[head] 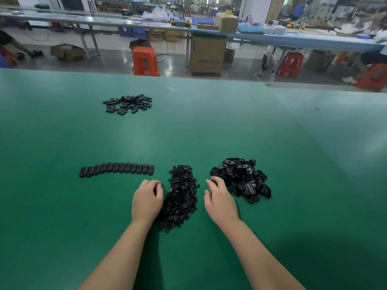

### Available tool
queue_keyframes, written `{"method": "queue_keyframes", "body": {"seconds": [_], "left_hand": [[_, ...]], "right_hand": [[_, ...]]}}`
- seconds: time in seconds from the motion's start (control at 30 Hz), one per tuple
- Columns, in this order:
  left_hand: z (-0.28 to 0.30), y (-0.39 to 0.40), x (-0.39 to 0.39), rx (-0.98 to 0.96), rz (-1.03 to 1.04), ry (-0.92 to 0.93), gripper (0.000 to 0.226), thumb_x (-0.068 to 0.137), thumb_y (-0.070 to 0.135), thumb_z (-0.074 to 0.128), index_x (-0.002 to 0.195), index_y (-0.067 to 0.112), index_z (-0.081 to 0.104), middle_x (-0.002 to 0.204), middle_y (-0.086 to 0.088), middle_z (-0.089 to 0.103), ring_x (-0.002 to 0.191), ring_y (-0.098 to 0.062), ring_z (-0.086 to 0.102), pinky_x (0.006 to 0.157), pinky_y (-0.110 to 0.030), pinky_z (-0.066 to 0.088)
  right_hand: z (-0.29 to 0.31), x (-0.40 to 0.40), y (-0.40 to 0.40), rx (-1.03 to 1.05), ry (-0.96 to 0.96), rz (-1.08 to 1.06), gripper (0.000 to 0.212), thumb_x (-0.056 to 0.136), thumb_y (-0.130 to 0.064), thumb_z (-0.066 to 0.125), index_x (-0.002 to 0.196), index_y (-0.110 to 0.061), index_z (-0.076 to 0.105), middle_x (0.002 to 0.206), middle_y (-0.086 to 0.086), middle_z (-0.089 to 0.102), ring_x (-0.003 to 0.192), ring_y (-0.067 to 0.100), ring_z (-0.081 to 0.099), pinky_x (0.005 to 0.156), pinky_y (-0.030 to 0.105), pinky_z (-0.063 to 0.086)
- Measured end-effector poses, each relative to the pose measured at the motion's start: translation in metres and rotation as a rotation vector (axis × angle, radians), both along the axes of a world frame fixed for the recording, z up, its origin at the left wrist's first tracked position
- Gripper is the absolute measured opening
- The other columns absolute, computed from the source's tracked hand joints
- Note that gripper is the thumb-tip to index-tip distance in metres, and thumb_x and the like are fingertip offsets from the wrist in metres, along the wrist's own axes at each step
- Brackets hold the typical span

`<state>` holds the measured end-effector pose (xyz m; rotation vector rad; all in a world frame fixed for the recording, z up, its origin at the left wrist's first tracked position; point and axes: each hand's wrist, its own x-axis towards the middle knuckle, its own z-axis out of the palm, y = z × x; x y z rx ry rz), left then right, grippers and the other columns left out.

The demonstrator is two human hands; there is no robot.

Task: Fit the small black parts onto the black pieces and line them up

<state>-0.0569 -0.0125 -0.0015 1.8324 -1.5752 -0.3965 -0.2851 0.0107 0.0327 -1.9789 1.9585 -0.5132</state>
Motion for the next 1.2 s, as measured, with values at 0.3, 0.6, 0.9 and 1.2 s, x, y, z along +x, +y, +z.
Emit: {"method": "queue_keyframes", "body": {"seconds": [0.3, 0.6, 0.9, 1.2], "left_hand": [[0.000, -0.001, 0.000, -0.003, 0.003, 0.013, 0.019, 0.099, 0.020, 0.054, 0.105, 0.015, 0.071, 0.095, 0.005, 0.060, 0.082, -0.016, 0.059, 0.075, -0.035, 0.051], [-0.002, -0.001, 0.000, 0.005, 0.010, 0.010, 0.018, 0.099, 0.022, 0.053, 0.104, 0.019, 0.071, 0.094, 0.007, 0.059, 0.082, -0.015, 0.058, 0.072, -0.032, 0.045], [-0.002, -0.001, 0.001, 0.016, 0.009, 0.008, 0.019, 0.099, 0.023, 0.053, 0.104, 0.019, 0.070, 0.096, 0.007, 0.059, 0.083, -0.016, 0.058, 0.074, -0.035, 0.050], [-0.002, -0.001, 0.001, 0.025, 0.000, 0.008, 0.020, 0.100, 0.024, 0.053, 0.106, 0.019, 0.071, 0.096, 0.008, 0.059, 0.082, -0.015, 0.059, 0.075, -0.036, 0.053]], "right_hand": [[0.013, -0.026, -0.018, 0.149, 0.341, 0.080, 0.039, 0.108, -0.032, 0.039, 0.141, -0.016, 0.053, 0.157, -0.004, 0.039, 0.112, 0.020, 0.066, 0.089, 0.033, 0.053], [0.003, -0.032, -0.007, 0.051, 0.216, 0.011, 0.031, 0.102, -0.032, 0.055, 0.131, -0.023, 0.056, 0.129, -0.004, 0.051, 0.096, 0.020, 0.064, 0.072, 0.028, 0.047], [0.009, -0.038, -0.015, 0.121, 0.219, 0.012, 0.023, 0.101, -0.034, 0.057, 0.121, -0.029, 0.066, 0.121, -0.005, 0.058, 0.101, 0.019, 0.064, 0.082, 0.030, 0.051], [0.014, -0.035, -0.020, 0.099, 0.227, 0.018, 0.031, 0.099, -0.014, 0.056, 0.129, -0.025, 0.054, 0.119, -0.004, 0.059, 0.094, 0.021, 0.065, 0.078, 0.033, 0.053]]}}
